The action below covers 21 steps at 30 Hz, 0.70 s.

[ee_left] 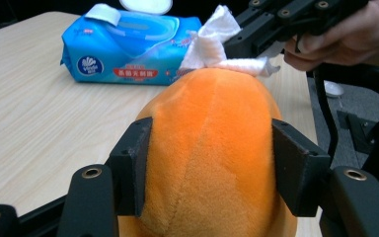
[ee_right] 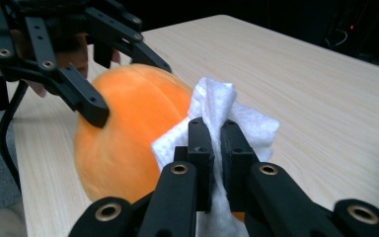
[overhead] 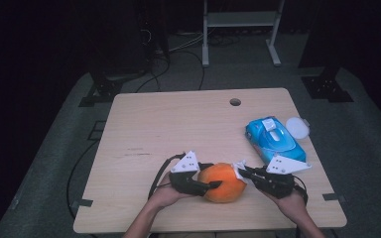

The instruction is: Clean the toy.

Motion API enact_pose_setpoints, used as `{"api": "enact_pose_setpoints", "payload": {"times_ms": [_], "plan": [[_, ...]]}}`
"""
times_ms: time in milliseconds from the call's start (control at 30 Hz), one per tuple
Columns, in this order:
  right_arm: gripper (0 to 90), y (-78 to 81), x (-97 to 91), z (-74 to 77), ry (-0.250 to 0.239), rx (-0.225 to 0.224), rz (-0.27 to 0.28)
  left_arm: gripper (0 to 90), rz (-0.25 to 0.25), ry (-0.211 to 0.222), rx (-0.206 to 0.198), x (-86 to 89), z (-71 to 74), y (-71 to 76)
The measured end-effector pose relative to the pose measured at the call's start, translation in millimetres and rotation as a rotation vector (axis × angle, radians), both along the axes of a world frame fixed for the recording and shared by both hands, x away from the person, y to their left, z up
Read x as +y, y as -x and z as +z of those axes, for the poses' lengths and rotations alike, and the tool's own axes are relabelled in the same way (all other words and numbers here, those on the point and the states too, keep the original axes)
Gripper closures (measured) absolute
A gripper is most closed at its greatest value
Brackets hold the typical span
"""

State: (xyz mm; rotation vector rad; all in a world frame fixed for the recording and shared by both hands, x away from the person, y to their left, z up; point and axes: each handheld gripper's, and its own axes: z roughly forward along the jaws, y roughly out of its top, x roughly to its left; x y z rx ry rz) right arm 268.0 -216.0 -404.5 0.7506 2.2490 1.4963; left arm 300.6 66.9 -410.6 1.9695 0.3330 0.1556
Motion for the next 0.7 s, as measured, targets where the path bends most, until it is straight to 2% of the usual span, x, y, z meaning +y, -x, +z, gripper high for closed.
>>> {"api": "enact_pose_setpoints", "payload": {"times_ms": [133,233,300,367,400,467,567,700], "plan": [[84.6,4.0,15.0,14.3,-0.032,-0.042,0.041,39.9,0.013,0.017,-0.010,-2.0,4.7,-0.2],[84.7,4.4,23.8,19.3,-0.033,-0.067,0.054,39.9,0.022,0.022,-0.018,1.5,7.4,-0.4],[84.6,1.3,22.8,16.0,-0.028,-0.053,0.053,39.7,0.025,0.010,-0.012,3.3,4.5,-1.1],[84.7,-1.5,22.0,7.3,0.005,-0.038,0.042,38.2,0.012,0.006,0.008,2.5,-1.6,-3.4],[84.7,-3.1,21.3,1.2,0.001,-0.016,0.038,36.2,0.008,0.009,0.016,2.1,-2.9,-4.2],[84.7,-4.7,20.3,-4.0,0.004,-0.003,0.037,30.2,-0.003,0.008,0.024,2.0,-4.4,-6.4],[84.7,-4.4,17.8,-6.0,0.006,-0.001,0.035,20.0,-0.018,0.017,0.044,5.4,-5.5,-9.0],[84.7,-2.9,13.6,-8.4,0.013,-0.003,0.022,11.9,-0.030,0.004,0.076,12.9,-9.7,-13.7]]}}
